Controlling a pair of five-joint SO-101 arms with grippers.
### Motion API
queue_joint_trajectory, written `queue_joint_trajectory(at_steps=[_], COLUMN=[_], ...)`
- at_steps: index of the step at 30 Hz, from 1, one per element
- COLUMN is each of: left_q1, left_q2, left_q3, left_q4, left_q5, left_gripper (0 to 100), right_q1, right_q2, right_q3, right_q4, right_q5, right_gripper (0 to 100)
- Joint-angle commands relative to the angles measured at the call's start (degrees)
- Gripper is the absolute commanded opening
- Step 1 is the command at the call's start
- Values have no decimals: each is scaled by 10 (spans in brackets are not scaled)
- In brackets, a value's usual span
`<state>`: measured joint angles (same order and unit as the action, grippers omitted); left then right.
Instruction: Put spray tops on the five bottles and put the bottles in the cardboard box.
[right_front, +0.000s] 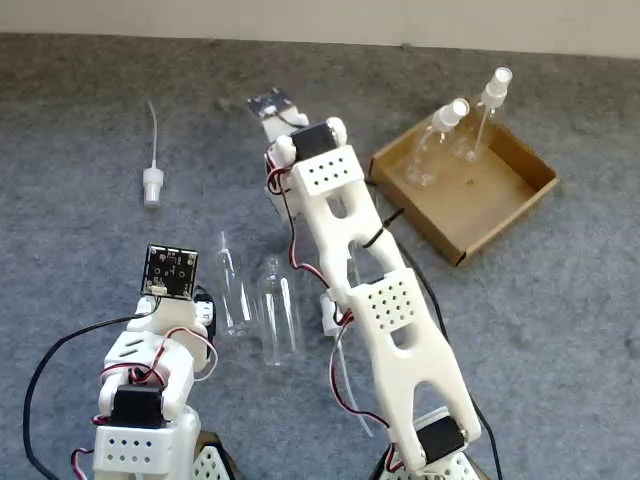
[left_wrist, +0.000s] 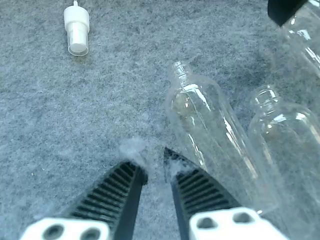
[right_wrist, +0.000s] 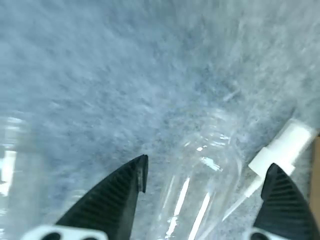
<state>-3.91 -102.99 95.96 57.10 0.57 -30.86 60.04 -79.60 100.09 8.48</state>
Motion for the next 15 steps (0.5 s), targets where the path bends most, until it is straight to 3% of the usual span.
queue_joint_trajectory(at_steps=[1, 9, 15], left_q1=[-1, -1, -1], left_q2=[-8, -8, -8], left_q3=[7, 7, 7], left_q4=[-14, -15, -14], left_q5=[-6, -6, -6], left_gripper=[7, 8, 8], right_q1=[-20, -18, 2], right_q2=[-106, -198, -197], right_q3=[17, 221, 261], right_q4=[13, 10, -17], right_q5=[-39, -43, -45], right_gripper=[328, 328, 328])
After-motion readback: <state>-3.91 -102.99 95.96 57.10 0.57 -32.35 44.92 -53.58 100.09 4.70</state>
